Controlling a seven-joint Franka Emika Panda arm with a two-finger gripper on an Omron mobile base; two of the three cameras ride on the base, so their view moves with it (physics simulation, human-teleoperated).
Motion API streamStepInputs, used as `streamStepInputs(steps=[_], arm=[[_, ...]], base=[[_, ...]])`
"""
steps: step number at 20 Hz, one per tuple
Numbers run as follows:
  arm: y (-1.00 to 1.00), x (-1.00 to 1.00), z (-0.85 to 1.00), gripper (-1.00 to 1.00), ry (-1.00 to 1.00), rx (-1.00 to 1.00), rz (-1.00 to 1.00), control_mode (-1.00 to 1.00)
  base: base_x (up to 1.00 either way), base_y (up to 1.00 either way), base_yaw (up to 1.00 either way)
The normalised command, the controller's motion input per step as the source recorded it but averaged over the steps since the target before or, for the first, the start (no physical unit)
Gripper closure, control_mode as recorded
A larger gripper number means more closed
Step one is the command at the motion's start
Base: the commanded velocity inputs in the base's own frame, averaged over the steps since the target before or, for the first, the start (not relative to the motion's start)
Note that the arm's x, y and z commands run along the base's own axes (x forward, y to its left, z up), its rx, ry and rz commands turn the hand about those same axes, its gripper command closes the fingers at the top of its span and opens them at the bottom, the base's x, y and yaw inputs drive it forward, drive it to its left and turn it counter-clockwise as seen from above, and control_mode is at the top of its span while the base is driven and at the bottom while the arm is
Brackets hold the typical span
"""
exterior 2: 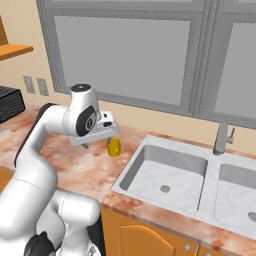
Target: Clear the mugs and bowl far away from the sink.
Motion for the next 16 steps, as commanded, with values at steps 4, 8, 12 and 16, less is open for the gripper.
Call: streamStepInputs(steps=[4, 8, 12, 16], arm=[[0.00, 0.19, -0.36, -1.00, 0.03, 0.00, 0.00, -1.00], [0.00, 0.20, -0.11, -1.00, -0.01, 0.00, -0.01, -1.00], [0.00, 0.23, -0.02, -1.00, 0.00, 0.00, -0.09, -1.00], [0.00, 0.19, -0.02, -1.00, 0.00, 0.00, -0.10, -1.00]], base=[[0.00, 0.00, 0.00], [0.00, 0.00, 0.00], [0.00, 0.00, 0.00], [0.00, 0.00, 0.00]])
